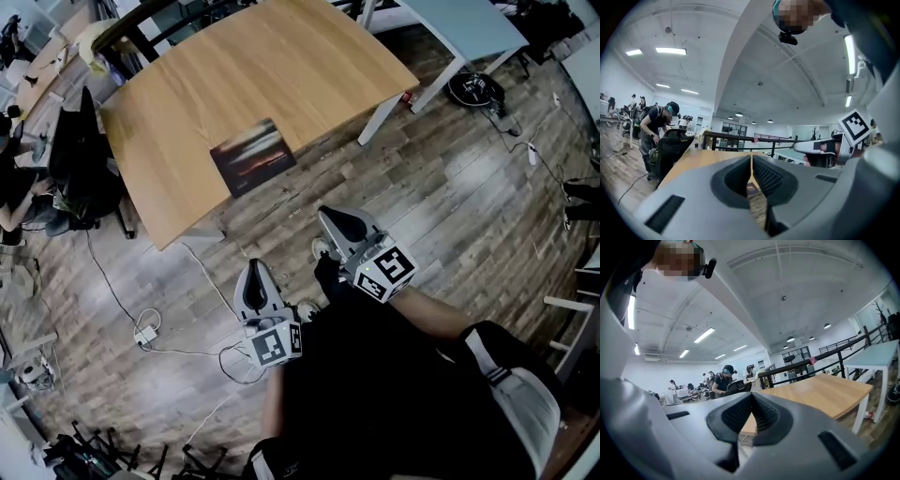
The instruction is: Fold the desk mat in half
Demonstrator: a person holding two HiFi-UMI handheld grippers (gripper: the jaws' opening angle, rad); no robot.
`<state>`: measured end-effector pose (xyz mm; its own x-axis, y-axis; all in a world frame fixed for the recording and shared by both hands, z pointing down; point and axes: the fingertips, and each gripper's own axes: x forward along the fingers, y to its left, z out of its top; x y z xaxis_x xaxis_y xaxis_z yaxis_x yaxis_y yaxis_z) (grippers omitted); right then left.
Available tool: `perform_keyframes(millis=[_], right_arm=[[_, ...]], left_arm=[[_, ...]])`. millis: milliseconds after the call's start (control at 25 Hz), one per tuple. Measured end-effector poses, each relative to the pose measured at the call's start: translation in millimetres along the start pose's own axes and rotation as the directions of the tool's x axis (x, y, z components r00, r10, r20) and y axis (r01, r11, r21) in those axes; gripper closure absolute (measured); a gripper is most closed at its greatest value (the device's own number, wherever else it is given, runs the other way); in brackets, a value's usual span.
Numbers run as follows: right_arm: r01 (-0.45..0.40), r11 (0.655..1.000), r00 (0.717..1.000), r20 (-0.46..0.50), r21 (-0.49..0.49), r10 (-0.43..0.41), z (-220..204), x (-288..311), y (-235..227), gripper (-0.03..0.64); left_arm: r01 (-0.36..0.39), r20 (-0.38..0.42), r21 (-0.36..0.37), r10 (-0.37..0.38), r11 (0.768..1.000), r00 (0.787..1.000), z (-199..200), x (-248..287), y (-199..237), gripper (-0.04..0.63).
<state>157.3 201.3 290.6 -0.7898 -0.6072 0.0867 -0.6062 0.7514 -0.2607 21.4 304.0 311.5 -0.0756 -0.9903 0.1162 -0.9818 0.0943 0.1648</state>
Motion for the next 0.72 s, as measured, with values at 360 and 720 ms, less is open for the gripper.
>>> perform_keyframes(millis=[360,720], right_arm=[[-0.056,0.998,0.997,-0.043,0.012,0.056,-1.3,50.3,-47.1,0.588],[-0.115,0.993,0.989,-0.090,-0.015,0.113,-15.3,85.2,-80.4,0.588]], left_arm=[[-0.046,-0.054,0.027,0.047,0.999,0.997,-13.8,61.7,5.3,0.563],[-0.058,-0.137,0.079,0.069,0.995,0.988,-40.8,102.6,15.8,0.563]])
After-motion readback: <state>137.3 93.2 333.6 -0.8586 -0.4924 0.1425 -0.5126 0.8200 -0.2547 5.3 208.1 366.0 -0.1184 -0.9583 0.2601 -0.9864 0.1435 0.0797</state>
